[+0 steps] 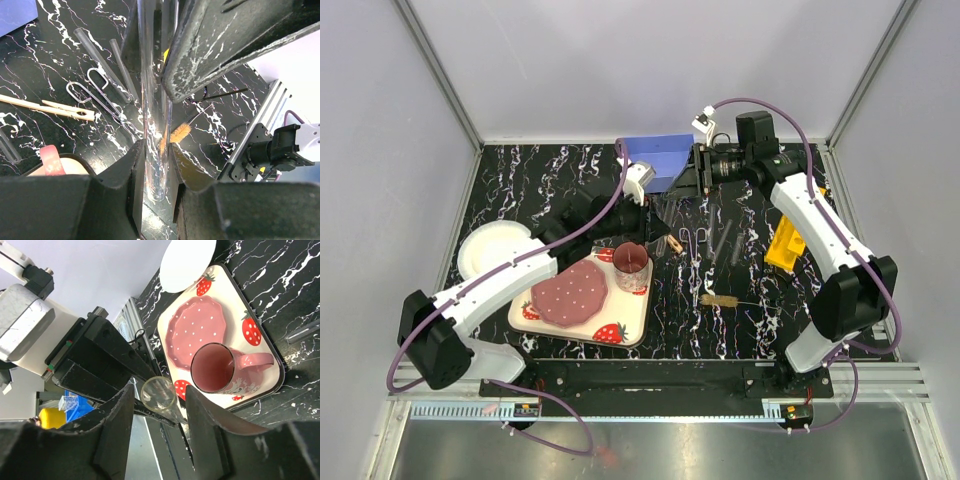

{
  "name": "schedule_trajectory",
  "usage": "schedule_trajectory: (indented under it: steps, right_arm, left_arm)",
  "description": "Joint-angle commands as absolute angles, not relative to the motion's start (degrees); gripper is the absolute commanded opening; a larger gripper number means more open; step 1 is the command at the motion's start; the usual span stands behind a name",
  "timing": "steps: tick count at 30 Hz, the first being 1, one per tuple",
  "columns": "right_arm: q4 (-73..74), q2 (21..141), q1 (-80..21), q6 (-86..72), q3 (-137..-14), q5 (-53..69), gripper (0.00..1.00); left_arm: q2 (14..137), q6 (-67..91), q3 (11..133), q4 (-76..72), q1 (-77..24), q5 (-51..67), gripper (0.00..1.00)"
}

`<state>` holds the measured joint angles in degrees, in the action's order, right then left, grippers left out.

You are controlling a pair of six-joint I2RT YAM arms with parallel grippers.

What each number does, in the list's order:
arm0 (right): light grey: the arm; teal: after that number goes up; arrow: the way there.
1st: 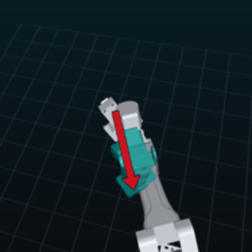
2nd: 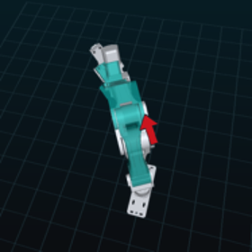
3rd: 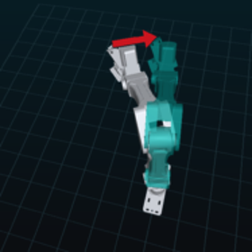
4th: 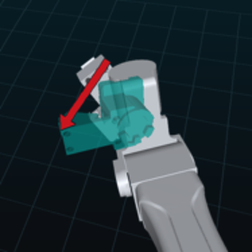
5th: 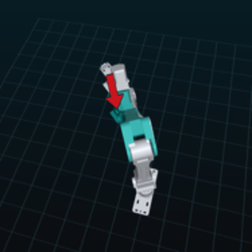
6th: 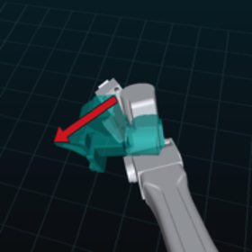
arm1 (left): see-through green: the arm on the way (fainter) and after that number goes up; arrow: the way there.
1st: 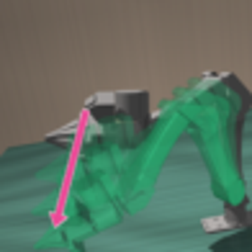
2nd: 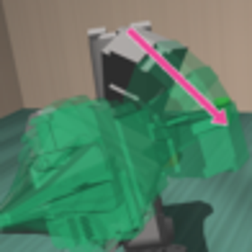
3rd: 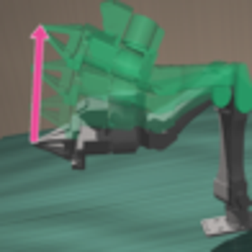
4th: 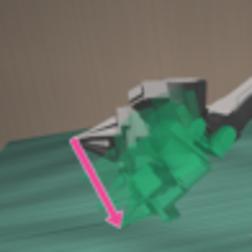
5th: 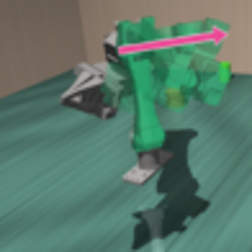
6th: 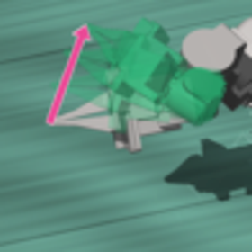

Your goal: Organize the chemistry lab equipment

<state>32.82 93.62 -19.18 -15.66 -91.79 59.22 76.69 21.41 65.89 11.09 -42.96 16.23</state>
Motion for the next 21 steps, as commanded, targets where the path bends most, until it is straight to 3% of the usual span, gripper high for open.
schedule_trajectory:
  steps: [1,7,10,21]
  right_arm:
    - [34.2,93.5,-19.6,-11.7,-93.3,57.3,0.52]
    - [37.9,93.5,-19.6,-6.1,-94.7,52.2,0.52]
    - [38.5,93.3,-19.6,-4.8,-95.0,50.8,0.47]
    - [37.1,93.8,-19.6,-7.5,-94.8,55.4,0.45]
  left_arm:
    - [76.5,20.1,68.9,9.9,-43.6,15.1,0.12]
    - [76.6,19.8,69.5,11.2,-43.6,15.1,0.12]
    - [76.7,19.8,69.8,12.1,-43.6,15.3,0.12]
    - [77.8,19.8,70.7,13.7,-43.7,16.5,0.12]
